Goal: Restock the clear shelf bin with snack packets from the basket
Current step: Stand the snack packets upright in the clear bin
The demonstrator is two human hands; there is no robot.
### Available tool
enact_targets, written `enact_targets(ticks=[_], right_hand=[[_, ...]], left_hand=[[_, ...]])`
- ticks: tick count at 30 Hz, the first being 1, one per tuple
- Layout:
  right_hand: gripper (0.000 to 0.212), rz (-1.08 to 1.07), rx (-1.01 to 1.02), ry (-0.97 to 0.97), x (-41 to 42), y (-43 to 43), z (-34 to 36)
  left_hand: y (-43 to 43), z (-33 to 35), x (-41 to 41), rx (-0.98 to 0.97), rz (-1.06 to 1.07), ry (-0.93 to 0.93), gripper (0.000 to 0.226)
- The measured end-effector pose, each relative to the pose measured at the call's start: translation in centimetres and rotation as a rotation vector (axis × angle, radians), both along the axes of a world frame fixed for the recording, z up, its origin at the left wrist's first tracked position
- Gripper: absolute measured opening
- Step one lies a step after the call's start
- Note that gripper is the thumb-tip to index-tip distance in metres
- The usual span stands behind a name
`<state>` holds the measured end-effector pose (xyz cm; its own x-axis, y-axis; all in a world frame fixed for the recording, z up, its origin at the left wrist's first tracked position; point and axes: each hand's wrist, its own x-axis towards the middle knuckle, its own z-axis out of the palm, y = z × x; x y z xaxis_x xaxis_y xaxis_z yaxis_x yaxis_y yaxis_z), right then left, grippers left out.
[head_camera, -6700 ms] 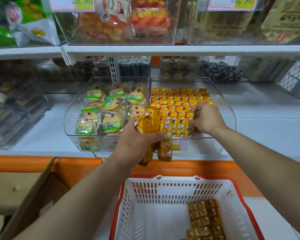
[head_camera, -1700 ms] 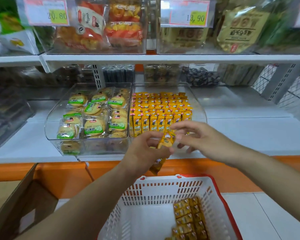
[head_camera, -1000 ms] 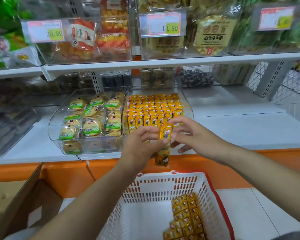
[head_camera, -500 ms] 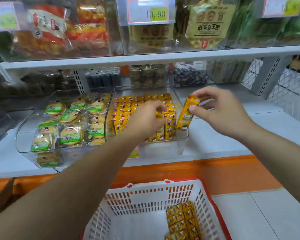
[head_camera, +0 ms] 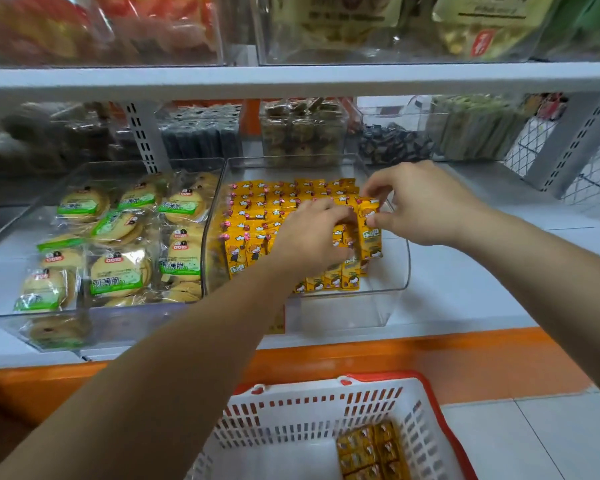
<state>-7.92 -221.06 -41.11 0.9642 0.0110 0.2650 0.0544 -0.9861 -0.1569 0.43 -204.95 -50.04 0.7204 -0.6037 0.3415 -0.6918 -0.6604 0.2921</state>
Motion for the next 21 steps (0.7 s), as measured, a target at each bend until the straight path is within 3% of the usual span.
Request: enact_targets(ticks=[5,9,14,17,21], right_hand=[[0.031,-0.022,-0.066,-0.024,0.1,0.6,-1.5],[0.025,-0.127,-0.238,-0.043,0.6,0.4,-2.3],[0.024,-0.067,-0.152,0.190,1.1,0.9,-2.3],[0.038,0.020,-0.153,0.220,0.4,0.1,-2.1],[0.068,0.000,0.019,-0.078,-1.9,-1.5,-4.0]], left_hand=[[0.4,0.0,-0.3,-0.077,0.024,0.029,0.043],[0.7,-0.3,-0.3,-0.111,0.077,0.042,0.042],[0.4,-0.3,-0.5,-0.033,0.096,0.047,0.049],[0.0,-0.1,-0.5,-0.028,0.088,0.057,0.056],[-1.4,0.8,-0.8,0.016,0.007,-0.032,0.080]])
